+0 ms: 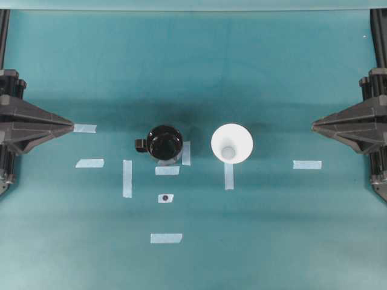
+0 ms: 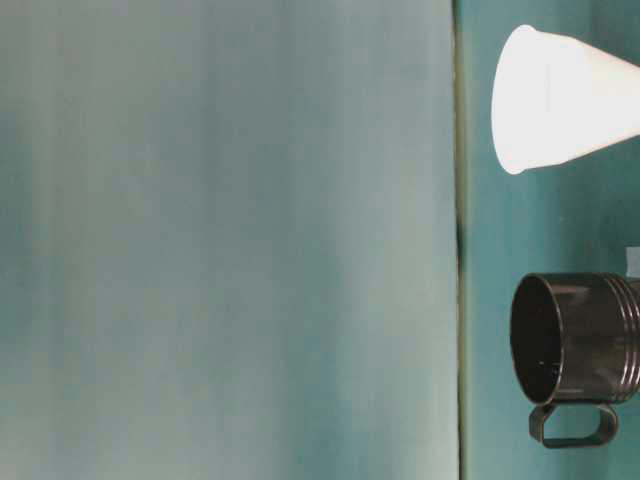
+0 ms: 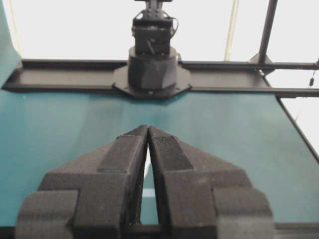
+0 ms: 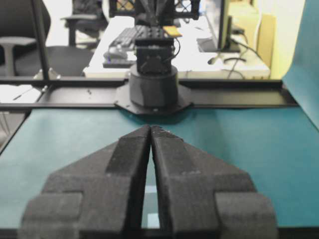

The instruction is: Holding the cup holder with the left arm, the right arm places the cup into the cup holder.

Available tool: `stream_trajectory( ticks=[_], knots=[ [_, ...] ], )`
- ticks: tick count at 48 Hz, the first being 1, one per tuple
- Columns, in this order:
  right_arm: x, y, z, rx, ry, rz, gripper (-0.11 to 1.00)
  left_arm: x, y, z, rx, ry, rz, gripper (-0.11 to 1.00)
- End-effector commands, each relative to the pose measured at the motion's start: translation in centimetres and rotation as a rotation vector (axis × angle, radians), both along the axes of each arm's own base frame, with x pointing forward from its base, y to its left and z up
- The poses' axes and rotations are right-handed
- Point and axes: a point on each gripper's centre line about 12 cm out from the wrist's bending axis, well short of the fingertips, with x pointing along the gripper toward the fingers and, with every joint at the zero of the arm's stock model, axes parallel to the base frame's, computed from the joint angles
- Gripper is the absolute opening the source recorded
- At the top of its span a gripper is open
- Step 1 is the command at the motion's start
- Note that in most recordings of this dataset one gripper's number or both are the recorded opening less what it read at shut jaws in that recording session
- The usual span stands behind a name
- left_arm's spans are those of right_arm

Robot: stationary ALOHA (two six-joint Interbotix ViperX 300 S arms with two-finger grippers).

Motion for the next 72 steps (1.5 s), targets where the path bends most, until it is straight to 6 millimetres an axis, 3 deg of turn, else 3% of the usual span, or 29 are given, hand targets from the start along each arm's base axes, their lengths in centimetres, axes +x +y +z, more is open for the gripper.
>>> stream_trajectory(
  ticks=[1,9,21,28,47,72],
  knots=[
    [0.1,0.0,0.3,0.011,-0.012,-0.001,0.16,0.5,-0.1,-0.5,-0.043,0.022,-0.009,0.16],
    [-0.3,-0.3,0.6,0.116,-0.029,-0.01,0.0,0.9,-0.1,-1.0,-0.1,0.048,-0.012,0.03],
    [-0.4,-0.6,-0.7,0.171,0.067,-0.028,0.0,1.4,0.2,-0.9,-0.068,0.09,0.003,0.03],
    [-0.2,-1.3,-1.3,0.196,0.195,-0.071,0.0,2.1,0.8,-1.5,-0.02,0.219,0.037,0.03],
    [-0.1,-3.3,-0.9,0.234,0.402,-0.183,0.0,5.2,1.5,-1.5,0.028,0.366,0.056,0.03],
    [4.7,-4.4,-2.1,0.18,0.64,-0.201,0.0,8.7,2.1,-4.7,0.052,0.559,0.056,0.03]
  ],
)
